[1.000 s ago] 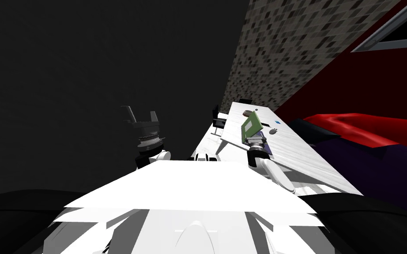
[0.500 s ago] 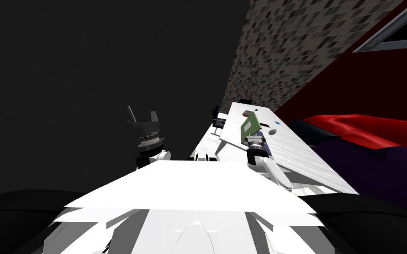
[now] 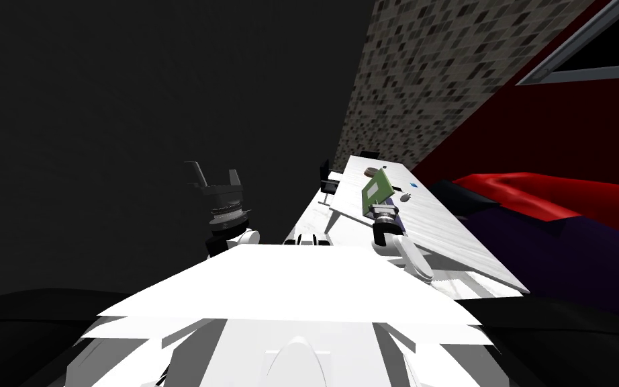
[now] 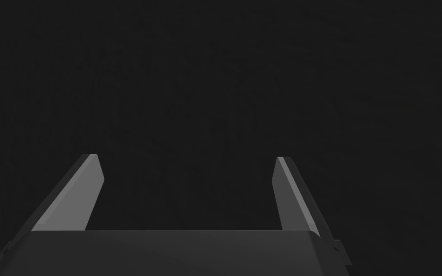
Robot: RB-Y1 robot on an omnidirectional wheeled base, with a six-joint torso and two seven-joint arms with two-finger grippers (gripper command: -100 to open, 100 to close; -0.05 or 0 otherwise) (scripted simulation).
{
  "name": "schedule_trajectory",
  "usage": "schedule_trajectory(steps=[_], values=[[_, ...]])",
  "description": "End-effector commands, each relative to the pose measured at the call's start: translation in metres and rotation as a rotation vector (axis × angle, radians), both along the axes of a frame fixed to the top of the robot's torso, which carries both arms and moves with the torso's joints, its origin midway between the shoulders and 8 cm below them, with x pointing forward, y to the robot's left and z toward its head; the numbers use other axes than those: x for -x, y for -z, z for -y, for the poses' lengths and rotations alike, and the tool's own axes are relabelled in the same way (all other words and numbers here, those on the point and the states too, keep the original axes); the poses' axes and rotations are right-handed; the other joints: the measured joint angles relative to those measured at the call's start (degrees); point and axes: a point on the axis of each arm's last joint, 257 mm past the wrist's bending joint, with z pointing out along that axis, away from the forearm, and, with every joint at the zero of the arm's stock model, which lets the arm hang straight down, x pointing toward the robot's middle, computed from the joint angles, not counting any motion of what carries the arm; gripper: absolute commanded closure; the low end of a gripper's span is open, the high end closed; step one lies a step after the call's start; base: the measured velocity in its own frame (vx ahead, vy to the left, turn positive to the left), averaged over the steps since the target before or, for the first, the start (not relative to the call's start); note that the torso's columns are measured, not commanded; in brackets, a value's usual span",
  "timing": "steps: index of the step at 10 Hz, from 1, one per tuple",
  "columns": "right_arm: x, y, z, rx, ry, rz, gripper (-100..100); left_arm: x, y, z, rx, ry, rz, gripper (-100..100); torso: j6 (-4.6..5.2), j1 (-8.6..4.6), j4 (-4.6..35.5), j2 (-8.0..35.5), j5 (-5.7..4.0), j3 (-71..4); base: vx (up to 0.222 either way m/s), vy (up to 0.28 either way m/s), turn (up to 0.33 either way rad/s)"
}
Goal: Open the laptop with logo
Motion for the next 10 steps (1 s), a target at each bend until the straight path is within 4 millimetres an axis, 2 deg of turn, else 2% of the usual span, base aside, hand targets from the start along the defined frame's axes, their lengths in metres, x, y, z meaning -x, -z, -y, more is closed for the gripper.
schedule_trajectory(steps=[1,2,3,8,10], values=[[-0.009,0.002,-0.002,-0.093,-0.003,0.044,100,0.000,0.000,0.000,0.000,0.000,0.000,0,-0.04,-0.02,0.0,0.0,0.00,0.0,-0.072,-0.052,-0.029],[-0.008,0.001,-0.003,-0.070,-0.007,0.036,100,0.000,0.000,0.000,0.000,0.000,0.000,0,-0.03,0.00,0.0,0.0,0.02,0.0,-0.033,-0.019,0.006],[-0.021,0.006,-0.006,-0.146,-0.019,0.076,100,0.000,0.000,0.000,0.000,0.000,0.000,0,-0.06,0.19,0.0,0.0,0.09,0.0,-0.038,-0.030,-0.077],[-0.051,0.025,-0.013,-0.331,-0.044,0.155,100,0.000,0.000,0.000,0.000,0.000,0.000,0,0.04,-0.08,-0.2,-0.1,-0.17,0.0,-0.057,-0.049,-0.069],[-0.058,0.030,-0.016,-0.370,-0.049,0.169,100,0.000,0.000,0.000,0.000,0.000,0.000,0,0.01,-0.08,-0.2,-0.2,-0.16,-0.1,-0.031,-0.030,-0.033]])
